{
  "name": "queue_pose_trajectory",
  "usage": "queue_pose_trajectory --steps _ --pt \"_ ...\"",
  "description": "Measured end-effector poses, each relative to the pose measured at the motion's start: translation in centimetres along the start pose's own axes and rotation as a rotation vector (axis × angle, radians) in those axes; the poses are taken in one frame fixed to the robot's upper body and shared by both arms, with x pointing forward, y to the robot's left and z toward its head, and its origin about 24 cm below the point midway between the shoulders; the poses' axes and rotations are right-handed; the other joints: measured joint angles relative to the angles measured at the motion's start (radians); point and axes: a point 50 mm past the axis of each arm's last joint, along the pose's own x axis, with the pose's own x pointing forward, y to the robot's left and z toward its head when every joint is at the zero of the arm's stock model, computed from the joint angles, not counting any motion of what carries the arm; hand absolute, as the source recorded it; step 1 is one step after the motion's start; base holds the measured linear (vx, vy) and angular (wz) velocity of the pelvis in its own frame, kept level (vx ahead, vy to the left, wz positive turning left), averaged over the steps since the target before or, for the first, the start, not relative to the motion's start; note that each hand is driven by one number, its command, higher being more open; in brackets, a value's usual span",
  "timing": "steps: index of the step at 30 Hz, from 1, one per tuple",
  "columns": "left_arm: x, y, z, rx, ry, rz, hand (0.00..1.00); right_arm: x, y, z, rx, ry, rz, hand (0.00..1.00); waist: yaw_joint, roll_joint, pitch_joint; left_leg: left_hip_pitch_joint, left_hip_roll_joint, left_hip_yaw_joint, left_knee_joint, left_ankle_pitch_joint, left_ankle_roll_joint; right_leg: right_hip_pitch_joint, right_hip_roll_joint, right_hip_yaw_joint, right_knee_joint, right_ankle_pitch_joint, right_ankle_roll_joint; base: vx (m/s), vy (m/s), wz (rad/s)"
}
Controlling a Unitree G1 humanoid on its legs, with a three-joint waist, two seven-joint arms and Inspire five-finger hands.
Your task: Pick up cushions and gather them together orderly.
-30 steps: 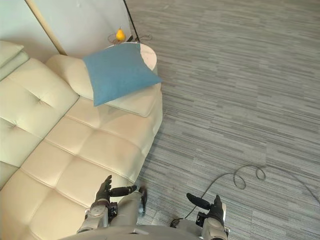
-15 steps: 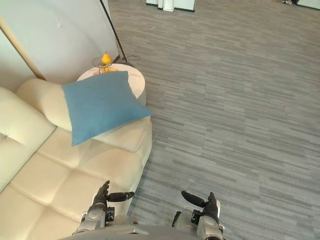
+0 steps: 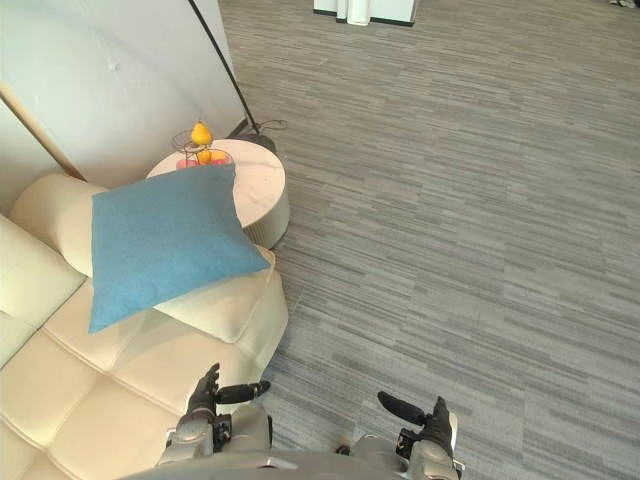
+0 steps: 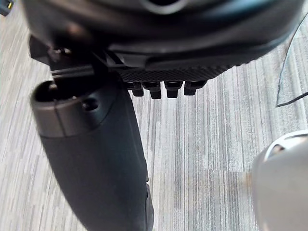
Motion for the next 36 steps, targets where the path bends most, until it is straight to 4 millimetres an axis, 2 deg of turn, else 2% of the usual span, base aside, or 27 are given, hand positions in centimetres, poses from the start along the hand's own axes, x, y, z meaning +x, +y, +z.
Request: queue_pose_trajectory --steps 1,2,3,4,6,7,9,10,11,12,13,14,15,16,19,20,21,22,23,24,25,27,30,31,32,34,36 --pt "0.0 0.0 0.1 0.002 -0.002 -0.001 1.0 0.0 -0.1 -0.1 0.0 0.003 -0.003 1.0 0.0 -0.001 0.0 -0.006 -0.016 0.037 -0.103 0.016 0.01 0.014 -0.008 -0.013 -0.014 -0.001 0.006 0.27 0.075 0.31" --pt "0.0 -0.1 0.0 0.009 -0.002 -0.006 1.0 0.0 -0.2 -0.2 -0.001 0.006 -0.008 1.0 -0.001 0.001 0.0 -0.005 -0.033 0.079 -0.242 0.098 0.029 0.032 -0.014 -0.022 -0.03 -0.007 0.025 0.3 0.125 0.3" --pt "0.1 -0.2 0.2 0.013 -0.008 -0.012 1.0 0.1 -0.5 -0.4 -0.007 0.018 -0.013 1.0 0.007 -0.002 -0.001 0.006 -0.056 0.091 -0.288 0.195 0.052 0.047 -0.024 -0.016 -0.036 -0.018 0.048 0.33 0.126 0.22" --pt "0.1 -0.2 0.2 0.015 -0.008 -0.013 1.0 0.1 -0.4 -0.4 -0.007 0.02 -0.012 1.0 0.007 -0.004 -0.001 0.007 -0.058 0.091 -0.29 0.195 0.053 0.048 -0.026 -0.016 -0.037 -0.018 0.049 0.4 0.129 0.2" --pt "0.4 0.5 0.6 0.042 -0.017 -0.007 1.0 -0.2 0.6 -0.7 -0.001 0.031 0.012 1.0 0.009 -0.043 -0.004 0.021 -0.103 0.088 -0.317 0.18 0.072 0.055 -0.059 0.004 -0.051 -0.005 0.072 0.33 0.076 0.23" --pt "0.4 0.5 0.5 0.045 -0.012 -0.007 1.0 -0.2 0.6 -0.7 -0.001 0.034 0.012 1.0 0.009 -0.044 -0.003 0.031 -0.11 0.087 -0.313 0.167 0.079 0.061 -0.068 0.007 -0.031 -0.003 0.076 0.27 0.07 0.27" --pt "0.4 0.7 0.2 0.048 0.004 -0.005 1.0 -0.2 0.2 -1.1 -0.011 0.05 0.004 1.0 0.011 -0.047 -0.003 0.094 -0.131 0.083 -0.31 0.128 0.089 0.042 -0.105 0.029 0.145 -0.005 0.088 0.28 0.079 0.25" --pt "0.4 0.9 -0.1 0.059 0.011 -0.004 1.0 -0.2 0.0 -1.4 -0.015 0.057 0.002 1.0 0.01 -0.053 -0.007 0.134 -0.146 0.069 -0.319 0.103 0.094 0.001 -0.142 0.045 0.319 0.015 0.121 0.28 0.055 0.29" --pt "0.3 0.8 -0.2 0.064 0.013 -0.008 1.0 -0.2 0.0 -1.5 -0.016 0.059 0.003 1.0 0.008 -0.059 -0.01 0.149 -0.154 0.058 -0.317 0.09 0.095 -0.028 -0.158 0.06 0.406 0.04 0.151 0.21 0.018 0.54" --pt "0.3 1.0 -0.3 0.084 0.014 -0.009 1.0 -0.3 -0.2 -1.9 -0.013 0.068 0.003 1.0 0.003 -0.062 -0.013 0.17 -0.167 0.028 -0.307 0.062 0.104 -0.099 -0.182 0.104 0.577 0.097 0.173 0.33 -0.03 0.84" --pt "0.3 1.1 -0.5 0.088 0.026 -0.003 1.0 -0.3 -0.3 -1.7 -0.014 0.058 0.002 1.0 -0.005 -0.065 -0.016 0.186 -0.169 -0.021 -0.289 0.033 0.109 -0.153 -0.182 0.124 0.672 0.062 0.158 0.27 -0.06 0.81" --pt "0.3 1.1 -0.5 0.087 0.027 -0.001 1.0 -0.3 -0.3 -1.6 -0.014 0.054 0.002 1.0 -0.005 -0.065 -0.016 0.188 -0.169 -0.03 -0.288 0.029 0.108 -0.164 -0.181 0.124 0.68 0.057 0.154 0.37 -0.133 1.16" --pt "0.3 1.1 -0.4 0.075 0.025 0.014 1.0 -0.4 -0.2 -1.3 -0.005 0.03 0.006 1.0 -0.004 -0.063 -0.017 0.207 -0.169 -0.096 -0.298 0.017 0.101 -0.245 -0.148 0.162 0.658 0.018 0.132 0.25 -0.128 0.93" --pt "0.3 1.1 -0.4 0.074 0.026 0.016 1.0 -0.4 -0.1 -1.1 -0.001 0.022 0.007 1.0 -0.005 -0.061 -0.016 0.215 -0.169 -0.116 -0.304 0.016 0.099 -0.262 -0.137 0.184 0.624 0.011 0.123 0.31 -0.196 1.33" --pt "0.1 0.9 -0.7 0.068 0.034 0.017 1.0 -0.4 -0.2 -1.0 0.003 0.008 0.005 1.0 -0.008 -0.054 -0.022 0.236 -0.167 -0.22 -0.314 0.003 0.06 -0.301 -0.061 0.343 0.367 0.001 0.12 0.24 -0.255 1.01" --pt "0.1 0.9 -0.7 0.064 0.033 0.02 1.0 -0.4 -0.2 -1.1 0.002 0.011 0.003 1.0 -0.008 -0.061 -0.031 0.226 -0.17 -0.255 -0.294 -0.014 0.031 -0.3 -0.043 0.414 0.251 0.02 0.122 0.25 -0.347 1.0" --pt "0.1 1.0 -0.7 0.061 0.03 0.024 1.0 -0.5 -0.2 -1.3 0.006 0.015 0.006 1.0 -0.008 -0.065 -0.033 0.222 -0.175 -0.273 -0.279 -0.026 0.017 -0.298 -0.043 0.419 0.227 0.053 0.122 0.26 -0.347 1.01" --pt "-0.2 0.4 -1.4 0.019 0.056 0.024 1.0 -0.3 -0.9 -1.0 0.0 0.008 -0.014 1.0 0.003 -0.017 -0.051 0.213 -0.136 -0.301 -0.27 -0.036 -0.002 -0.279 -0.016 0.363 0.228 0.037 0.102 0.26 -0.335 0.65" --pt "-0.3 0.3 -1.4 0.018 0.058 0.023 1.0 -0.3 -0.9 -1.0 0.0 0.007 -0.016 1.0 0.004 -0.017 -0.052 0.213 -0.133 -0.302 -0.274 -0.035 -0.003 -0.279 -0.014 0.359 0.227 0.036 0.099 0.28 -0.399 0.87" --pt "-0.4 -0.2 -1.6 0.013 0.062 0.005 1.0 -0.2 -1.1 -0.8 -0.001 -0.001 -0.019 1.0 0.005 -0.003 -0.057 0.221 -0.104 -0.308 -0.324 -0.013 -0.032 -0.267 -0.01 0.3 0.223 0.02 0.075 0.23 -0.399 1.01" --pt "-0.4 -0.3 -1.5 0.014 0.061 0.0 1.0 -0.3 -1.1 -0.9 0.0 0.001 -0.021 1.0 -0.002 -0.003 -0.058 0.227 -0.086 -0.328 -0.368 0.023 -0.047 -0.24 -0.01 0.243 0.204 0.02 0.074 0.16 -0.331 1.06" --pt "-0.3 -0.4 -1.3 0.013 0.055 -0.003 1.0 -0.4 -1.2 -1.2 0.0 0.008 -0.024 1.0 -0.003 -0.006 -0.058 0.228 -0.078 -0.333 -0.388 0.042 -0.055 -0.217 -0.011 0.207 0.182 0.02 0.073 0.1 -0.254 0.9" --pt "-0.2 -0.7 -0.5 0.013 0.024 -0.012 1.0 -0.6 -0.7 -1.5 0.011 0.014 -0.013 1.0 -0.005 -0.026 -0.054 0.218 -0.065 -0.303 -0.44 0.114 -0.046 -0.172 -0.032 0.121 0.136 0.026 0.063 0.03 -0.139 1.09" --pt "-0.1 -0.7 -0.3 0.014 0.016 -0.012 1.0 -0.6 -0.4 -1.3 0.019 0.007 -0.007 1.0 -0.009 -0.033 -0.058 0.197 -0.06 -0.234 -0.444 0.132 -0.037 -0.169 -0.05 0.087 0.115 0.03 0.055 -0.02 -0.035 0.77" --pt "-0.1 -1.0 -0.1 0.014 0.013 -0.019 1.0 -0.6 -0.3 -1.0 0.028 -0.003 -0.005 1.0 -0.011 -0.033 -0.057 0.184 -0.043 -0.116 -0.443 0.135 -0.029 -0.16 -0.059 0.063 0.098 0.032 0.052 -0.02 -0.014 0.74" --pt "-0.1 -1.2 0.1 0.023 0.006 -0.03 1.0 -0.6 0.0 -0.7 0.045 -0.01 -0.001 1.0 -0.012 -0.03 -0.059 0.184 -0.026 0.012 -0.45 0.148 -0.028 -0.149 -0.071 0.045 0.085 0.033 0.052 -0.02 0.063 0.47" --pt "-0.1 -1.1 -0.1 0.026 0.01 -0.025 1.0 -0.7 0.5 -0.4 0.072 -0.016 0.011 1.0 -0.011 -0.034 -0.059 0.198 -0.04 0.025 -0.474 0.164 -0.027 -0.126 -0.079 0.047 0.047 0.05 0.067 -0.03 0.104 0.15"
